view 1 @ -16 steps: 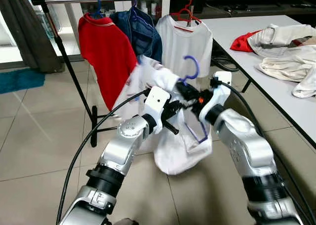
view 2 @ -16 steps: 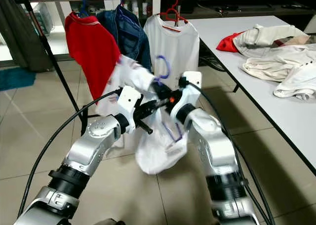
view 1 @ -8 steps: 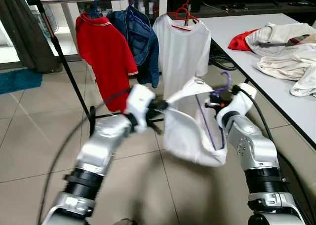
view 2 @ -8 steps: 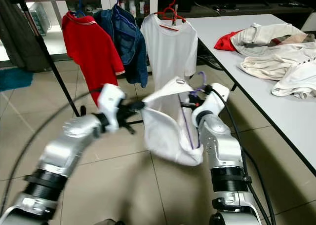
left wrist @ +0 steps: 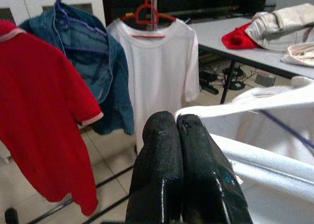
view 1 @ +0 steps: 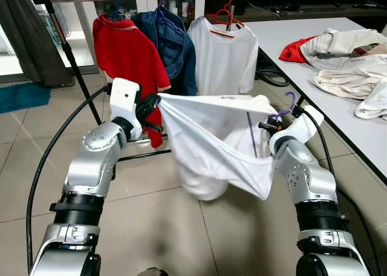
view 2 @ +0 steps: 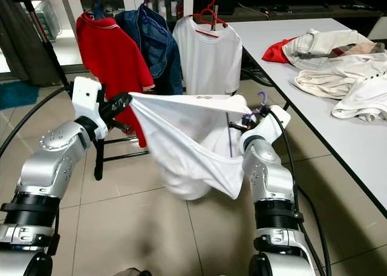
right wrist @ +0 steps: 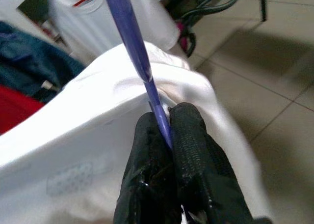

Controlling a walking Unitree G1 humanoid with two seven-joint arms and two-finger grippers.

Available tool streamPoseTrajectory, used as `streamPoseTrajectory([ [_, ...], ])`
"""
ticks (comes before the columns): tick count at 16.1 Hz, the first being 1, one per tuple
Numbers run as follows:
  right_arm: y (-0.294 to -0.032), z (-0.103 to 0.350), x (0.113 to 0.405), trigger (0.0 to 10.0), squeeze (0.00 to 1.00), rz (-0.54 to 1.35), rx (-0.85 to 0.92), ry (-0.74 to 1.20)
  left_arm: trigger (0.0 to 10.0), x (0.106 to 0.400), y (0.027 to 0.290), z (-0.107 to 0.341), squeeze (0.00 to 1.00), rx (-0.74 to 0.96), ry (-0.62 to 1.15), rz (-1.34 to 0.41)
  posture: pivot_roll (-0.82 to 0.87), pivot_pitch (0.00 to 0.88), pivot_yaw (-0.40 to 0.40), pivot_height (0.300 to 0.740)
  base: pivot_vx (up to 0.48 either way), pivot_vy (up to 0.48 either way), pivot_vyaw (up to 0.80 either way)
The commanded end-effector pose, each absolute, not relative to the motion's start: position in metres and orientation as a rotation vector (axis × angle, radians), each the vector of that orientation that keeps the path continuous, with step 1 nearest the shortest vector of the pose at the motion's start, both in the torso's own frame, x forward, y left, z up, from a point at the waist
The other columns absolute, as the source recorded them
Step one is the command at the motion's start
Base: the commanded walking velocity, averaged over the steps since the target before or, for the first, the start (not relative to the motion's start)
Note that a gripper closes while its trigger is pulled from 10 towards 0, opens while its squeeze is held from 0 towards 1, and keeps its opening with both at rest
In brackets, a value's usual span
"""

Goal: Hang hanger

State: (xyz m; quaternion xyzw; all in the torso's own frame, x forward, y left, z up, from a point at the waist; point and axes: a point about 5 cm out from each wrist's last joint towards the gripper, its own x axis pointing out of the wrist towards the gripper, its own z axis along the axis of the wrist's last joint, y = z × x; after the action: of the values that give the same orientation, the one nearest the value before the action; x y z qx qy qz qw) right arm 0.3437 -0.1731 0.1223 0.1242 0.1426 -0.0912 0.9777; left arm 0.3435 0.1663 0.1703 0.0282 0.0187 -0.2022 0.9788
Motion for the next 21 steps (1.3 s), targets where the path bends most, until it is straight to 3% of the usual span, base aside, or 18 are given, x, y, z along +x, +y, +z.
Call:
streamPoseTrajectory([
  [1, -0.196, 0.126, 0.342, 10.0, 0.00, -0.307, 0.256, 0.254, 0.0, 0.343, 0.183, 0.172, 0.00, 0.074, 0.035, -0.327, -0.10, 0.000, -0.008, 0.740, 0.000, 0.000, 0.00],
  [3, -0.192, 0.126, 0.341, 10.0, 0.00, -0.273, 0.212, 0.277, 0.0, 0.341, 0.177, 0.167, 0.00, 0.071, 0.047, -0.339, -0.10, 0.000, -0.008, 0.740, 0.000, 0.000, 0.00],
  [4, -0.174, 0.120, 0.338, 10.0, 0.00, -0.095, 0.107, 0.342, 0.0, 0.340, 0.170, 0.165, 0.00, 0.068, 0.049, -0.360, -0.10, 0.000, -0.010, 0.740, 0.000, 0.000, 0.00],
  [6, -0.157, 0.116, 0.325, 10.0, 0.00, 0.063, 0.030, 0.376, 0.0, 0.338, 0.160, 0.165, 0.00, 0.053, 0.039, -0.384, -0.10, 0.000, -0.018, 0.740, 0.000, 0.000, 0.00],
  [13, -0.149, 0.106, 0.274, 10.0, 0.00, 0.249, 0.001, 0.521, 0.0, 0.331, 0.141, 0.159, 0.00, 0.013, 0.046, -0.421, -0.11, 0.008, -0.020, 0.740, 0.000, 0.000, 0.00],
  [15, -0.142, 0.105, 0.262, 10.0, 0.00, 0.378, -0.014, 0.569, 0.0, 0.331, 0.140, 0.159, 0.00, 0.012, 0.048, -0.426, -0.11, 0.014, -0.016, 0.740, 0.000, 0.000, 0.00],
  [16, -0.145, 0.102, 0.262, 10.0, 0.00, 0.359, -0.069, 0.577, 0.0, 0.331, 0.139, 0.159, 0.00, 0.012, 0.049, -0.428, -0.11, 0.014, -0.016, 0.740, 0.000, 0.000, 0.00],
  [17, -0.157, 0.098, 0.267, 10.0, 0.00, 0.272, -0.247, 0.574, 0.0, 0.331, 0.136, 0.160, 0.00, 0.010, 0.051, -0.434, -0.11, 0.020, -0.013, 0.740, 0.000, 0.000, 0.00],
  [19, -0.139, 0.097, 0.256, 10.0, 0.00, 0.525, -0.233, 0.623, 0.0, 0.331, 0.132, 0.160, 0.00, 0.007, 0.053, -0.448, -0.11, 0.024, -0.014, 0.740, 0.000, 0.000, 0.00],
  [21, -0.147, 0.100, 0.261, 10.0, 0.00, 0.447, -0.261, 0.627, 0.0, 0.332, 0.127, 0.160, 0.00, 0.012, 0.054, -0.459, -0.10, 0.028, -0.018, 0.740, 0.000, 0.000, 0.00],
])
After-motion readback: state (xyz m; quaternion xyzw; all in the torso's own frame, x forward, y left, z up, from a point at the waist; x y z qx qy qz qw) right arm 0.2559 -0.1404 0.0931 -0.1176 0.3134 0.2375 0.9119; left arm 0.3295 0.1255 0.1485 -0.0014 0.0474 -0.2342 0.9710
